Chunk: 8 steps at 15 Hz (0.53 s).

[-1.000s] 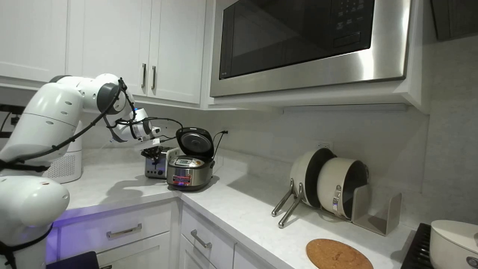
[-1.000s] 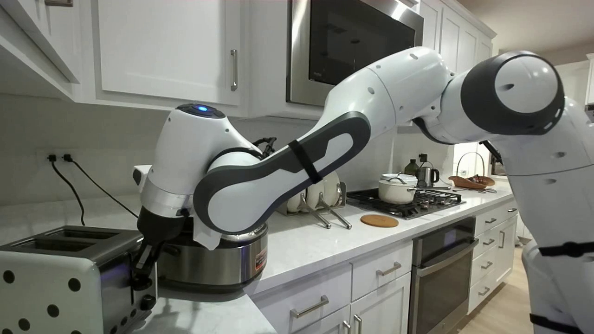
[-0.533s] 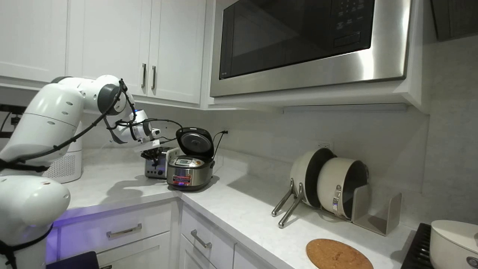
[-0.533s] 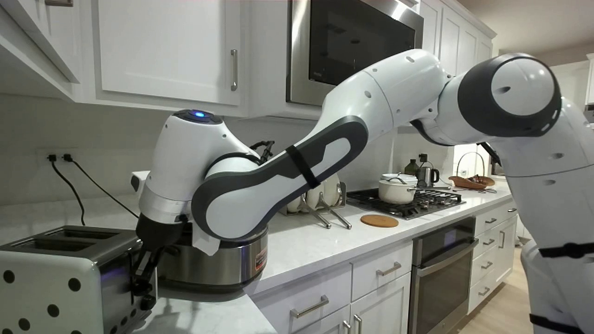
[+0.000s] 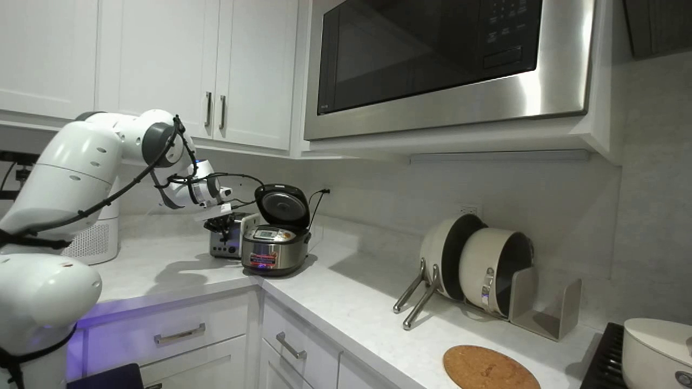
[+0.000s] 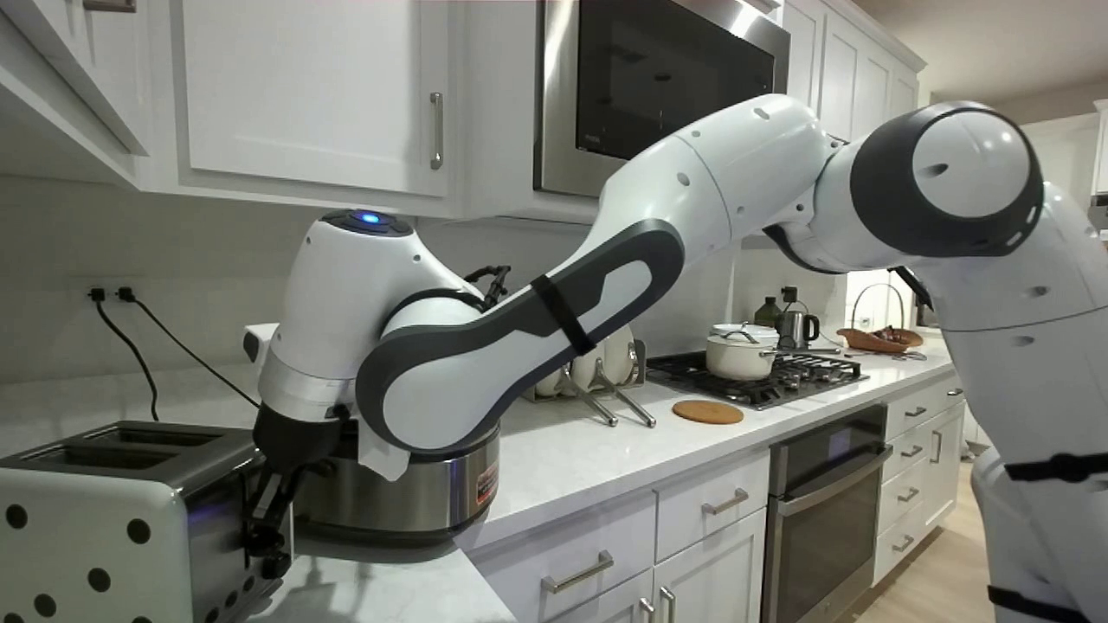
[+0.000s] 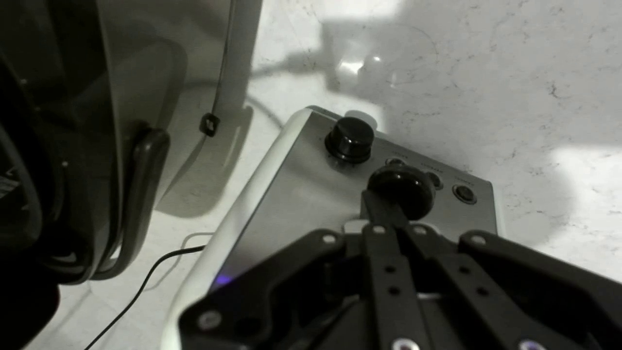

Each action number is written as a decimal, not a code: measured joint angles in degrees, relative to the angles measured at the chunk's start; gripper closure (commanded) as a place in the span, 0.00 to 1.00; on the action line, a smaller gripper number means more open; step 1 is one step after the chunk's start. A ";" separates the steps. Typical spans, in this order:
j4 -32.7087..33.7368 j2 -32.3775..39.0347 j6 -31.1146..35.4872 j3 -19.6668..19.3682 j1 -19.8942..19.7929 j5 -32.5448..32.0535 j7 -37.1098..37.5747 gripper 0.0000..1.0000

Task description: Push the lever on the toaster downwards

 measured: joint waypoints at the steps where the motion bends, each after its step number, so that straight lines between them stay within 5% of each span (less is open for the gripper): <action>1: 0.00 0.11 0.00 0.00 0.01 0.00 0.00 0.96; 8: 0.26 0.98 -0.06 -0.10 0.17 -0.05 0.00 0.96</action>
